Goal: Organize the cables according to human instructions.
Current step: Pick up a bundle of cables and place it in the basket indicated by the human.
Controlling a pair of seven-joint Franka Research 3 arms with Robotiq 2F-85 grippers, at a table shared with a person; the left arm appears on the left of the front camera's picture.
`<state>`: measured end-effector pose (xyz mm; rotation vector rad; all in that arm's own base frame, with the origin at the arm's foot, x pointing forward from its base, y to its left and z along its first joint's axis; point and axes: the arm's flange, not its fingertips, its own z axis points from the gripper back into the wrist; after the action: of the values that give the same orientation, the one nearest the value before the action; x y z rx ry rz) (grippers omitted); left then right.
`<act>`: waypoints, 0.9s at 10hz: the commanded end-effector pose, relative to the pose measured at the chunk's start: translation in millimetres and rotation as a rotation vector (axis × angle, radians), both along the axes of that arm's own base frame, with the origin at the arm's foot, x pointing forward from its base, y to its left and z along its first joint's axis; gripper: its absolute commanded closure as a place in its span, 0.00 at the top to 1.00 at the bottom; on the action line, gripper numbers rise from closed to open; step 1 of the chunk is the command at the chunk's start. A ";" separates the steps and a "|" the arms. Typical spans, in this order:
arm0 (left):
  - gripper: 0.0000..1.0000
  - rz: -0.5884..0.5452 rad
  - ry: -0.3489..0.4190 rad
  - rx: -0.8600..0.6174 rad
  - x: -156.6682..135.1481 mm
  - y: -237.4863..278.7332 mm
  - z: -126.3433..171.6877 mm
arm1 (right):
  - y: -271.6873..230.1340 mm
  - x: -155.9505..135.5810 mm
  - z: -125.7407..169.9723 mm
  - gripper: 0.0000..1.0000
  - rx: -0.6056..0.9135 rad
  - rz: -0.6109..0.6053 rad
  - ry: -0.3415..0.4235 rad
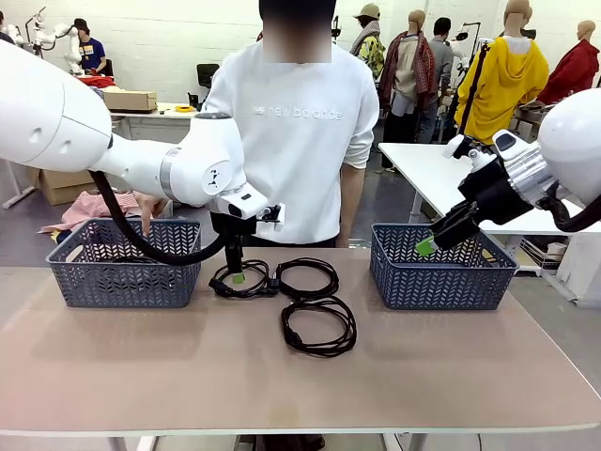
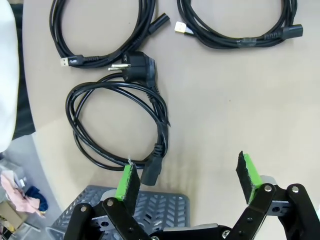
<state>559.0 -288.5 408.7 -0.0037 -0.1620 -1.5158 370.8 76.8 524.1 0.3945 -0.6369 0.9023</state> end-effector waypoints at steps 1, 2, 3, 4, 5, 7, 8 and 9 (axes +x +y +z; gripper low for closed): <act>1.00 -0.008 -0.005 0.008 1.2 3.5 -0.4 | 0.0 1.1 -0.9 1.00 0.022 0.007 -0.001; 1.00 -0.008 -0.005 0.008 1.2 3.5 -0.4 | 0.0 1.1 -0.9 1.00 0.022 0.007 -0.001; 1.00 0.000 0.003 0.000 0.2 -0.1 -1.8 | 0.0 1.1 -0.9 1.00 0.022 0.007 -0.001; 1.00 -0.012 0.026 -0.001 4.0 -0.7 -5.0 | 0.0 1.1 -0.9 1.00 0.022 0.007 -0.001; 1.00 -0.020 0.030 0.017 10.6 -4.0 -8.6 | 0.0 1.1 -0.9 1.00 0.022 0.007 -0.001; 1.00 -0.043 0.051 0.048 26.0 -12.7 -16.9 | 0.0 1.1 -0.9 1.00 0.022 0.007 -0.001; 1.00 -0.053 0.057 0.067 32.2 -16.9 -21.8 | 0.0 1.1 -0.9 1.00 0.022 0.007 -0.001; 1.00 -0.060 0.061 0.078 38.4 -19.8 -28.9 | 0.0 1.1 -0.9 1.00 0.022 0.007 -0.001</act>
<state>586.0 -303.0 377.7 -0.0108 -0.0799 -1.5576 370.8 76.8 524.2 0.3945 -0.6370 0.9024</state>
